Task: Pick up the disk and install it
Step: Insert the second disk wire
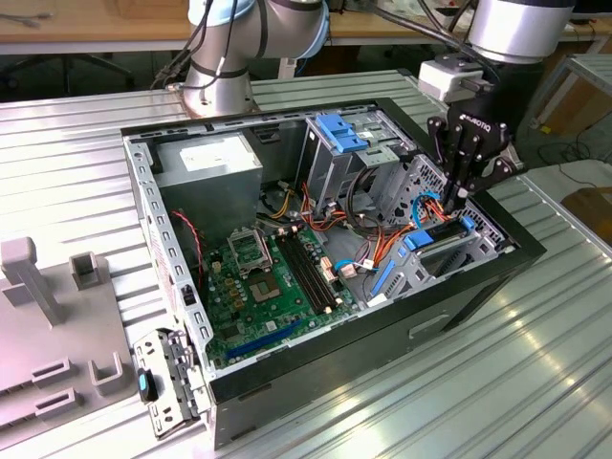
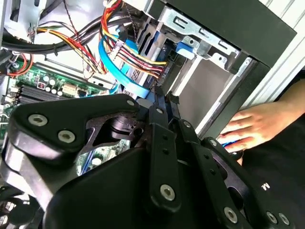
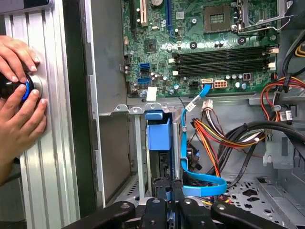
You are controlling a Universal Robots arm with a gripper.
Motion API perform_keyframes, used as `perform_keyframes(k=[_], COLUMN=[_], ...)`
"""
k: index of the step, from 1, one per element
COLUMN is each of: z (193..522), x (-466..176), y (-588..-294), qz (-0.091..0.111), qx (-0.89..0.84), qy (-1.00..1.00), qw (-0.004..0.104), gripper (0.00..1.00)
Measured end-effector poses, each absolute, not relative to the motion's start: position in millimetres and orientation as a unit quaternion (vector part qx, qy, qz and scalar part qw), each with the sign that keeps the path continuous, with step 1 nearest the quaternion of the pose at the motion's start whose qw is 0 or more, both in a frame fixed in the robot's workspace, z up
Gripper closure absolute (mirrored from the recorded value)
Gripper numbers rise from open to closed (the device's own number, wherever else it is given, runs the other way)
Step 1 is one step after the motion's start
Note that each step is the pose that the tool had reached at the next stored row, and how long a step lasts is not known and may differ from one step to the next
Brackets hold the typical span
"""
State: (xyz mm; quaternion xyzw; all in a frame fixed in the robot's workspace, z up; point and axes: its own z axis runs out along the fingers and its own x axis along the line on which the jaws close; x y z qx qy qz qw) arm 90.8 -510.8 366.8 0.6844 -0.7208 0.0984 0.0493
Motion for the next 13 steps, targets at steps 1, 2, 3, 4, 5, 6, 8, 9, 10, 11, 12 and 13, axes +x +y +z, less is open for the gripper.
perform_keyframes(k=[1, 2, 3, 4, 5, 6, 8, 9, 10, 11, 12, 13], z=[366.6, 366.4, 366.2, 366.2, 366.0, 365.8, 365.1, 364.6, 363.9, 363.6, 363.0, 361.7], x=[89.5, 88.0, 87.1, 85.0, 83.9, 83.7, 83.5, 83.4, 83.4, 83.2, 82.8, 82.1], y=[-511.4, -512.3, -513.0, -514.5, -516.6, -519.1, -525.2, -529.0, -532.9, -534.8, -535.8, -536.3], qz=[0.098, 0.093, 0.089, 0.076, 0.062, 0.058, 0.055, 0.054, 0.052, 0.052, 0.053, 0.053], qx=[0.685, 0.685, 0.685, 0.686, 0.686, 0.686, 0.686, 0.686, 0.686, 0.686, 0.686, 0.687], qy=[-0.721, -0.722, -0.722, -0.724, -0.725, -0.726, -0.726, -0.726, -0.726, -0.726, -0.725, -0.724], qw=[0.045, 0.038, 0.033, 0.019, 0.004, -0.002, -0.008, -0.011, -0.015, -0.016, -0.018, -0.02], gripper=[0.84, 0.84, 0.84, 0.84, 0.84, 0.84, 0.84, 0.84, 0.84, 0.84, 0.84, 0.84])
